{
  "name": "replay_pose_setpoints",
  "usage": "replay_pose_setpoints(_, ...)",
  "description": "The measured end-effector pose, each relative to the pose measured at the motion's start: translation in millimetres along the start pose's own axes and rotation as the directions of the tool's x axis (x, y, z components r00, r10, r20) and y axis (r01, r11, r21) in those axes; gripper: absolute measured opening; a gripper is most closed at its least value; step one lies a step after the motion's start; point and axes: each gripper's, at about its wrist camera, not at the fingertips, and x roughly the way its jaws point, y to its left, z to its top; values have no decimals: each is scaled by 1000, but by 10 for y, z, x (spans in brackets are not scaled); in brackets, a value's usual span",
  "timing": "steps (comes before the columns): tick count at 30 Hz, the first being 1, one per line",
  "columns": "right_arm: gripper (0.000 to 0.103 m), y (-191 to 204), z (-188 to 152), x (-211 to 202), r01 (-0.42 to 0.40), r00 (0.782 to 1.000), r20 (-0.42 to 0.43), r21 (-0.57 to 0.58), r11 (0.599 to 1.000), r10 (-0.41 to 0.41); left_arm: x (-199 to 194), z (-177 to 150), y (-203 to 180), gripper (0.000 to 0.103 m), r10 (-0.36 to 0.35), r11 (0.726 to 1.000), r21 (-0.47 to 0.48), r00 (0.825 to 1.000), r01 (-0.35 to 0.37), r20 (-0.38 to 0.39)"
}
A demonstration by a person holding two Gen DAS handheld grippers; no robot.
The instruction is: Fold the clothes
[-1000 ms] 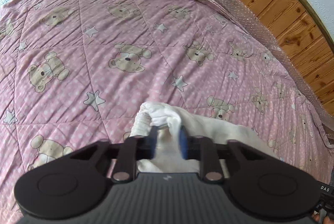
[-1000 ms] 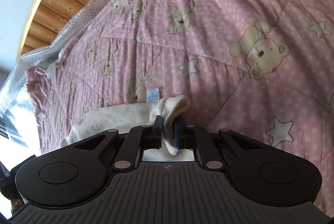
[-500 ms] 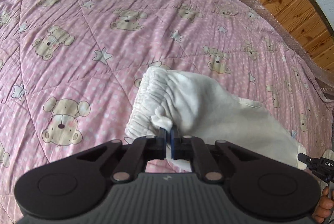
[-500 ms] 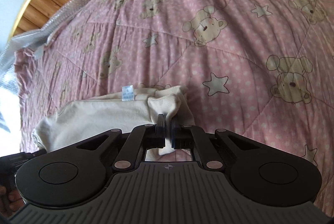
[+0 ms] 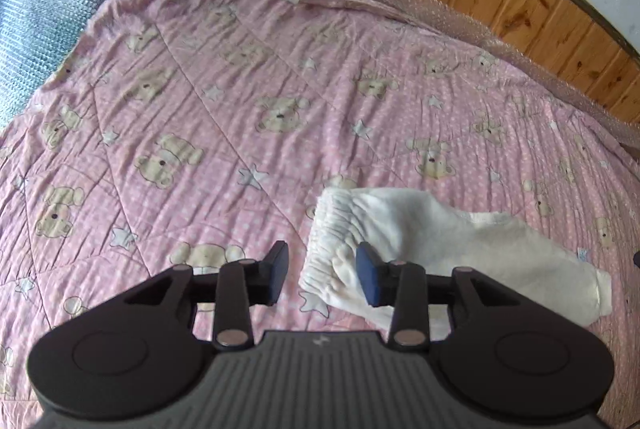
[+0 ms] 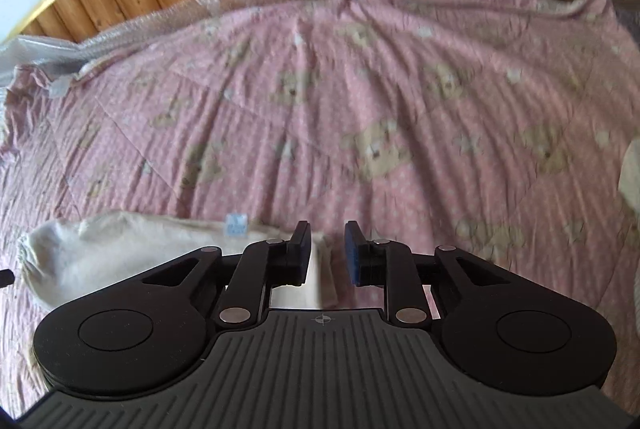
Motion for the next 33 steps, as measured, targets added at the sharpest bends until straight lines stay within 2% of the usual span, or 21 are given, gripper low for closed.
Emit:
replay_pose_setpoints(4, 23, 415, 49, 218, -139, 990, -26, -96, 986, 137, 274, 189, -247, 37, -70, 997, 29, 997, 70, 16)
replay_pose_setpoints(6, 22, 593, -6, 415, -174, 984, -63, -138, 975, 166, 510, 188, -356, 36, -61, 995, 74, 998, 62, -11)
replay_pose_setpoints(8, 21, 595, -50, 482, -153, 986, -84, -157, 976, 141, 787, 114, -411, 35, 8, 990, 140, 998, 0, -55)
replay_pose_setpoints(9, 19, 591, -71, 510, -140, 988, -94, -167, 976, 126, 880, 54, -410, 24, 48, 983, 181, 997, -37, -59)
replay_pose_setpoints(10, 19, 588, -93, 539, -128, 988, -104, -177, 976, 111, 920, 7, -418, 22, 63, 974, 221, 997, -50, -49)
replay_pose_setpoints(11, 13, 584, -114, 568, -116, 989, -113, -187, 975, 96, 931, -28, -456, 22, 82, 963, 260, 996, -67, -44)
replay_pose_setpoints(14, 11, 572, -178, 653, -81, 989, -141, -217, 973, 51, 881, -98, -654, 23, 150, 920, 370, 988, -127, -35)
replay_pose_setpoints(15, 11, 569, -199, 682, -69, 988, -150, -227, 971, 35, 834, -112, -692, 23, 149, 916, 382, 988, -125, -36)
replay_pose_setpoints(17, 13, 561, -241, 739, -46, 986, -167, -248, 968, 4, 677, -132, -710, 26, 101, 930, 360, 994, -79, -43)
replay_pose_setpoints(18, 18, 572, -237, 688, -48, 987, -161, -245, 968, 9, 589, -158, -712, 29, 76, 935, 351, 996, -56, -44)
replay_pose_setpoints(21, 31, 612, -213, 496, -62, 990, -136, -231, 971, 31, 578, -299, -724, 35, 80, 936, 349, 994, -51, -70)
replay_pose_setpoints(23, 31, 606, -284, 555, -50, 987, -162, -245, 968, 10, 731, -385, -649, 35, 113, 938, 338, 988, -72, -102)
replay_pose_setpoints(25, 26, 568, -383, 662, -38, 981, -192, -258, 965, -13, 799, -415, -571, 35, 96, 947, 315, 991, -62, -96)
replay_pose_setpoints(27, 27, 547, -451, 662, -44, 989, -151, -286, 957, 0, 798, -363, -577, 35, 93, 950, 309, 990, -54, -110)
replay_pose_setpoints(29, 27, 576, -418, 617, -32, 986, -169, -281, 959, -16, 778, -320, -580, 34, 82, 952, 303, 990, -43, -118)
replay_pose_setpoints(31, 29, 613, -381, 474, -33, 990, -139, -263, 964, -4, 751, -342, -552, 35, 68, 953, 300, 991, -30, -118)
replay_pose_setpoints(33, 38, 679, -416, 381, -32, 993, -116, -281, 959, -1, 778, -389, -496, 35, 61, 953, 302, 989, -18, -133)
